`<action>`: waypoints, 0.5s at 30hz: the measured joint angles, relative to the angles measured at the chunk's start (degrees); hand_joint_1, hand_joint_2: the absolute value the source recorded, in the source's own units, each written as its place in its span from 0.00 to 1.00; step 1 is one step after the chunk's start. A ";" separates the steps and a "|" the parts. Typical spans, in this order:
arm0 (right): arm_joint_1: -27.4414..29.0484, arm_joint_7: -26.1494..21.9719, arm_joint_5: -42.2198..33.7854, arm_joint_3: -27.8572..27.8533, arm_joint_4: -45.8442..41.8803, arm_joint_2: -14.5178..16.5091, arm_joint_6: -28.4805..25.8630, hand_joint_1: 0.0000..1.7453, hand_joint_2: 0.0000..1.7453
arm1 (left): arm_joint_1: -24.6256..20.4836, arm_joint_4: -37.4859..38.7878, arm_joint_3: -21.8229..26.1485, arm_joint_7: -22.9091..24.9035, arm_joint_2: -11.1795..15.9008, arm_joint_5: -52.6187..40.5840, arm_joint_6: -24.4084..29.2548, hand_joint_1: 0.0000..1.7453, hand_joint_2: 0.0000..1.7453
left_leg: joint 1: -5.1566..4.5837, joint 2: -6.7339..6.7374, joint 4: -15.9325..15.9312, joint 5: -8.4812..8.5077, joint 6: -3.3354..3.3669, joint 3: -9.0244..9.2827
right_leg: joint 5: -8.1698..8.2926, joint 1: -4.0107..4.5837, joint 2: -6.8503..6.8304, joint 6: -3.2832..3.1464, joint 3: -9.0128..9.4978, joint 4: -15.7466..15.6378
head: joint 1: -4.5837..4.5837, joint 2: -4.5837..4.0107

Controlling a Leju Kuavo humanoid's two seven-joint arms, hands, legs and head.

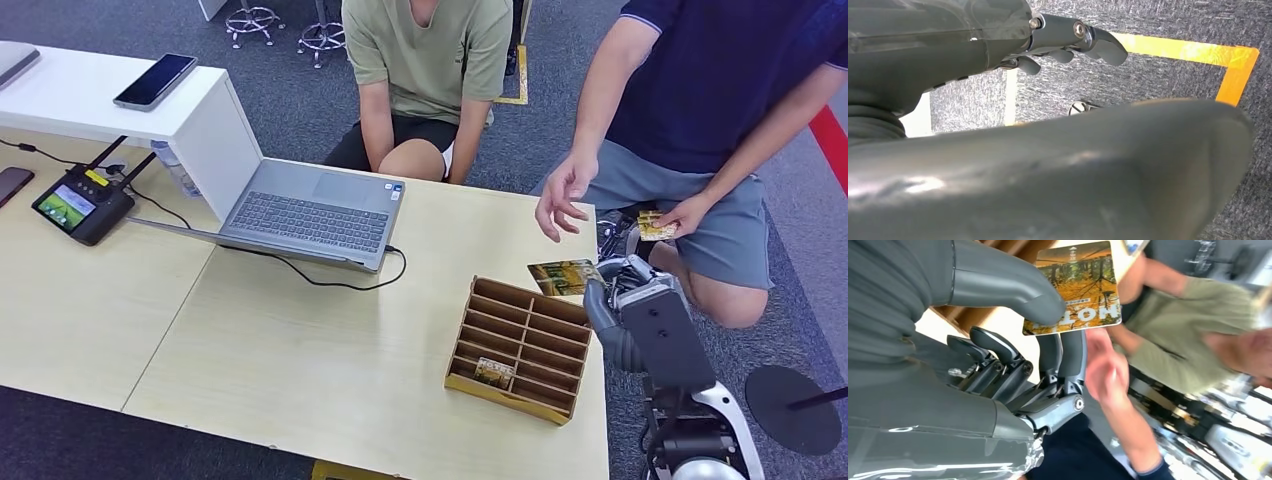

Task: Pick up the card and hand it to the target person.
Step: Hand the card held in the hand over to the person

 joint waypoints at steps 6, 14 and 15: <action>0.04 -0.92 -2.32 -1.03 -5.46 -2.65 -0.27 1.00 1.00 | 0.00 0.00 0.00 -0.02 0.00 0.00 -0.14 0.00 0.00 | 0.03 0.00 -0.01 0.00 0.00 0.00 | 0.00 0.02 0.00 0.00 0.01 0.01 | 0.01 0.00; 0.04 -1.49 -4.27 -1.34 -6.87 -4.37 -0.71 1.00 1.00 | -0.02 0.00 0.00 -0.02 0.07 -0.03 -0.16 0.00 0.00 | 0.02 0.00 -0.01 0.00 0.00 -0.01 | 0.00 0.01 -0.01 0.00 0.01 0.01 | 0.00 0.00; 0.03 -1.51 -4.50 -1.34 -6.87 -4.54 -0.71 1.00 1.00 | -0.02 0.00 0.00 -0.02 0.09 -0.04 -0.16 0.00 0.00 | 0.02 0.00 -0.01 0.00 0.00 -0.01 | 0.00 0.01 -0.01 0.00 0.01 0.01 | 0.01 0.00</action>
